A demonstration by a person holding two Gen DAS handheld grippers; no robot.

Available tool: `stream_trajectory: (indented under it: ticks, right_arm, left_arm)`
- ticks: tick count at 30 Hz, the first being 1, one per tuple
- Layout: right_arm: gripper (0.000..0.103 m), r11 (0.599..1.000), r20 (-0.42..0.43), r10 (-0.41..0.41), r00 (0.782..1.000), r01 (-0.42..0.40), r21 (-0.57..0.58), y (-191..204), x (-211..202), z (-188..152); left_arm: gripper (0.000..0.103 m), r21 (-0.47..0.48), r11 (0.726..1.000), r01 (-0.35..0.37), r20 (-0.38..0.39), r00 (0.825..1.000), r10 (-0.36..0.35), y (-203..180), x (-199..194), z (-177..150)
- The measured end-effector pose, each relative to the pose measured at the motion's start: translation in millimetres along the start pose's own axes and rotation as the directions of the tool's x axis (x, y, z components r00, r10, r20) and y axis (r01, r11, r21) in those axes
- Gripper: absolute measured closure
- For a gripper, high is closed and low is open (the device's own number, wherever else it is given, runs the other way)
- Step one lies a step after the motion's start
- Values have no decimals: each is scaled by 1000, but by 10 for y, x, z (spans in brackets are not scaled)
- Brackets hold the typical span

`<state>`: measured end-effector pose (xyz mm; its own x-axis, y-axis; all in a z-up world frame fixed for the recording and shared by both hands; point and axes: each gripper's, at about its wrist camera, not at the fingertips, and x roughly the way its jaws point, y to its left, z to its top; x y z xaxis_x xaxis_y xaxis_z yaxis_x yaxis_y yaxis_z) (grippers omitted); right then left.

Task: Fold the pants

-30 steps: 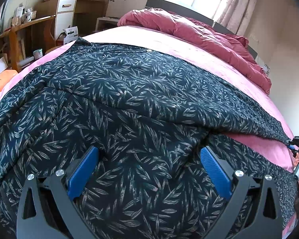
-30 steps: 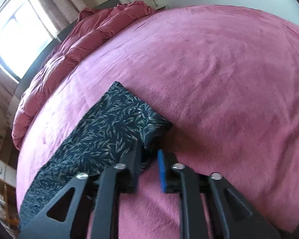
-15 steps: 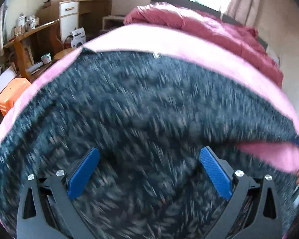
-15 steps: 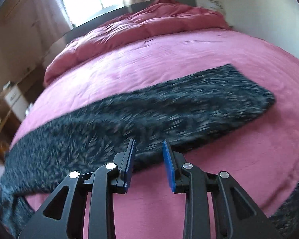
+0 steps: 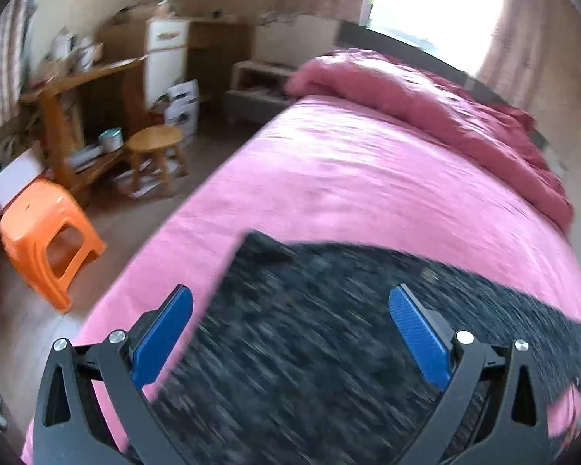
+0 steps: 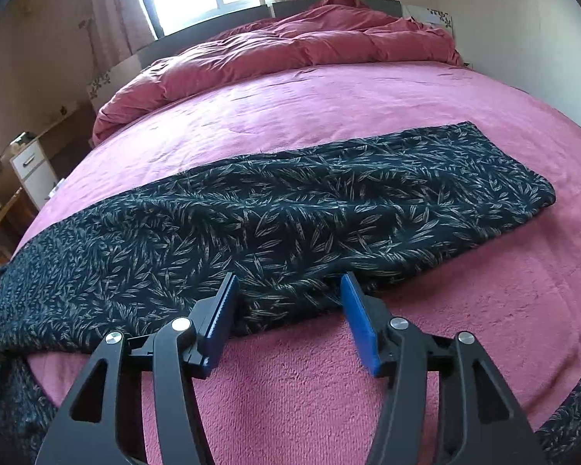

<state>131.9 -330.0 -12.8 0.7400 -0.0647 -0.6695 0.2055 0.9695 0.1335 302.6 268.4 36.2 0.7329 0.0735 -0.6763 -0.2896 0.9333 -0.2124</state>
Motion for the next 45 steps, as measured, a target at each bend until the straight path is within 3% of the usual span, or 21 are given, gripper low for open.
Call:
stream_trajectory:
  ticks: [4,6,11,15,16,18,20,26,31,38,42,45]
  right_arm:
    - [45,1000,-4,-3,1000,3,-10,20,40,2]
    - [42,1000,-7,-1,1000,1,-17,32,51,0]
    - [41,1000,-8,0,1000,0,-22,42,60,3]
    - [41,1000,-8,7,1000,-7,-15,36,57,3]
    - [41,1000,-8,6,1000,-6,-15,38,59,4]
    - [41,1000,-8,6,1000,-6,-15,40,60,3]
    - [41,1000,-8,6,1000,-6,-15,39,60,4]
    - [41,1000,-6,15,1000,-15,-5,18,63,2]
    - [41,1000,-3,27,1000,-27,6,3,63,1]
    - [41,999,0,41,999,-41,19,-53,60,3]
    - [32,998,-1,63,998,-63,20,-67,55,6]
    - [32,999,-8,46,999,-46,4,-25,38,17]
  left_arm:
    - [10,-91,995,34,-20,999,-36,243,311,196]
    - [21,-87,996,29,-42,999,-32,258,465,252]
    - [22,-85,994,64,-109,991,-73,204,747,279]
    - [34,-21,999,50,-160,986,-52,41,899,241]
    - [37,-13,999,33,-161,986,-35,24,918,237]
    - [59,-19,1000,8,-190,982,-11,28,982,225]
    - [68,-34,999,23,-210,977,-29,45,1005,207]
    - [89,28,998,48,-119,992,-44,-83,661,150]
    - [92,-39,991,131,-12,991,-132,8,145,128]
    - [94,-17,960,281,94,956,-278,99,-727,-210]
    - [94,-25,939,343,147,930,-336,265,-1166,-660]
    - [94,-41,937,347,139,930,-339,385,-1239,-1060]
